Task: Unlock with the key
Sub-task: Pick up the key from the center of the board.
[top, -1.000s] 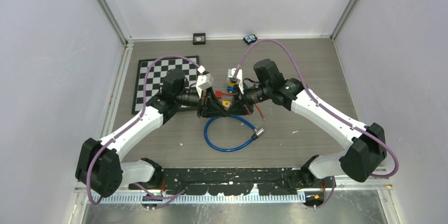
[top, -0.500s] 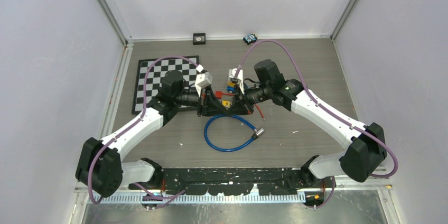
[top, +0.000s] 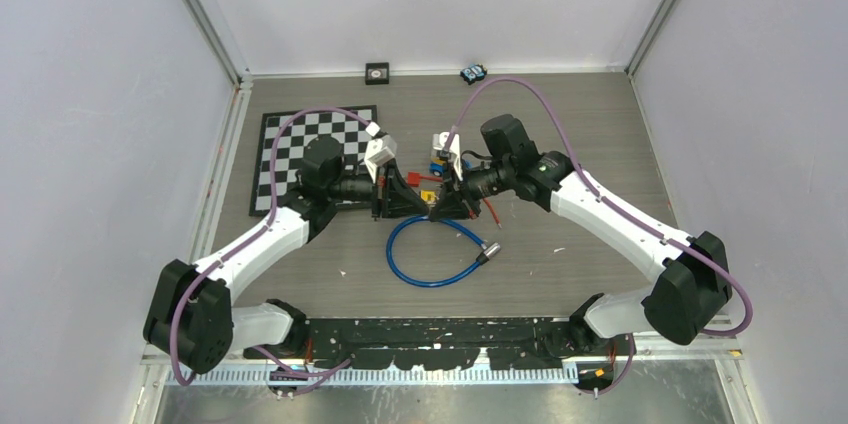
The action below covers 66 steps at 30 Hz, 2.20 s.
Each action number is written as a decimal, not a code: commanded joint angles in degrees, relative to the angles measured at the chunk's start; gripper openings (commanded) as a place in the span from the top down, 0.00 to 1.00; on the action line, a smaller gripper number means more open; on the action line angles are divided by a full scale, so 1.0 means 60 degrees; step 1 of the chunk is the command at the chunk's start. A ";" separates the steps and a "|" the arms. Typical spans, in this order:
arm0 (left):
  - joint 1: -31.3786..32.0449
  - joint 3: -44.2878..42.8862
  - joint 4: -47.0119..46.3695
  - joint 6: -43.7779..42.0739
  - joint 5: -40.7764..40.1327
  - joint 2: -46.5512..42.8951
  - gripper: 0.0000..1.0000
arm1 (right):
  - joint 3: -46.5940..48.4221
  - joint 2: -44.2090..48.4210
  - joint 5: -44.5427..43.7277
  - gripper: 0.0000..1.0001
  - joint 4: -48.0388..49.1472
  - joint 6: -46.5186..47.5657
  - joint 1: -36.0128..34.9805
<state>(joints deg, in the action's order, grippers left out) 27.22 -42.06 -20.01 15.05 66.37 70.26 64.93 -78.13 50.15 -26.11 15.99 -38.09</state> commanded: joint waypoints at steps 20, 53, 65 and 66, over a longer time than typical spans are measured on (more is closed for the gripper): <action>-0.0044 -0.0606 0.2427 -0.2722 0.0034 -0.0464 1.00 | 0.0100 0.0087 -0.0495 0.95 -0.1038 0.0992 0.0078; 0.0529 -0.1405 0.5924 -0.5400 -0.0816 -0.0392 1.00 | 0.1000 -0.0445 -0.0107 0.55 -0.0248 -0.0437 -0.0186; 0.0531 -0.1310 0.5796 -0.5321 -0.0805 -0.0430 1.00 | 0.1102 -0.0821 -0.0128 0.69 -0.0318 -0.0343 -0.0588; 0.0531 -0.1310 0.5796 -0.5310 -0.0807 -0.0421 1.00 | 0.1101 -0.0834 -0.0119 0.73 -0.0328 -0.0329 -0.0606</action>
<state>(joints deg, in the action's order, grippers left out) 30.06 -48.58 16.14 -16.91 60.58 68.34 69.01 -82.78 47.99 -29.80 14.22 -41.21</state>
